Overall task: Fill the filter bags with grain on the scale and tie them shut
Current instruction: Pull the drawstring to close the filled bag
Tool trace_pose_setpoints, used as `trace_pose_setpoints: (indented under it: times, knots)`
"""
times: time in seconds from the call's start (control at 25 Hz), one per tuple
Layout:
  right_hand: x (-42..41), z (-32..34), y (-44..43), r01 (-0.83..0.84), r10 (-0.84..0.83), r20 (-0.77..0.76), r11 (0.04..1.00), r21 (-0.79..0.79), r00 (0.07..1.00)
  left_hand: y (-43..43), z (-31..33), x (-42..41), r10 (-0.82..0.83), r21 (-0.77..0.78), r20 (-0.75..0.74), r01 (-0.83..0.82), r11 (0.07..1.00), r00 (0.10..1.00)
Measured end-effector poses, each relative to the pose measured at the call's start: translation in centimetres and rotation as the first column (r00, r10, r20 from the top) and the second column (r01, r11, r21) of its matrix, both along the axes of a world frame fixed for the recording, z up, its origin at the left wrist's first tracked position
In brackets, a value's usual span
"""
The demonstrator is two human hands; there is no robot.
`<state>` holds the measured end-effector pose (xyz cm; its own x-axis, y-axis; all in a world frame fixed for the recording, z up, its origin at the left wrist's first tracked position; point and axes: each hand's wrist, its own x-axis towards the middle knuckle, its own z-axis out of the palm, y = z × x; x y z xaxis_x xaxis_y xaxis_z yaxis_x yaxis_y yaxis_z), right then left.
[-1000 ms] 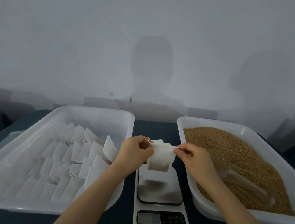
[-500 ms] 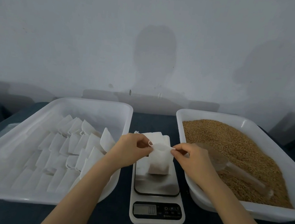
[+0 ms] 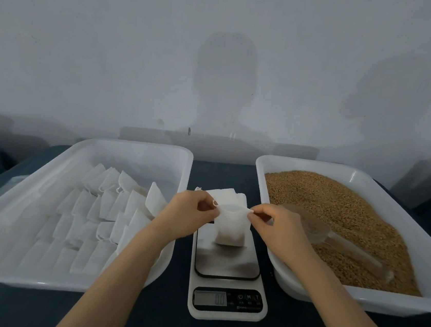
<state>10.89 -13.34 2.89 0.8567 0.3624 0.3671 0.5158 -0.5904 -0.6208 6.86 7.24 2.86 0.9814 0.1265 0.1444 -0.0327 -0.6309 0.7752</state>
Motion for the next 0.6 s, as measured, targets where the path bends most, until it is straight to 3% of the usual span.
trace_pose_setpoints:
  times: [0.6]
  knots:
    - [0.19,-0.15,0.08,-0.004,0.004,0.009,1.0,0.001,1.0,0.21,-0.31,0.25,-0.023,0.036,-0.013,0.024,0.999,1.0]
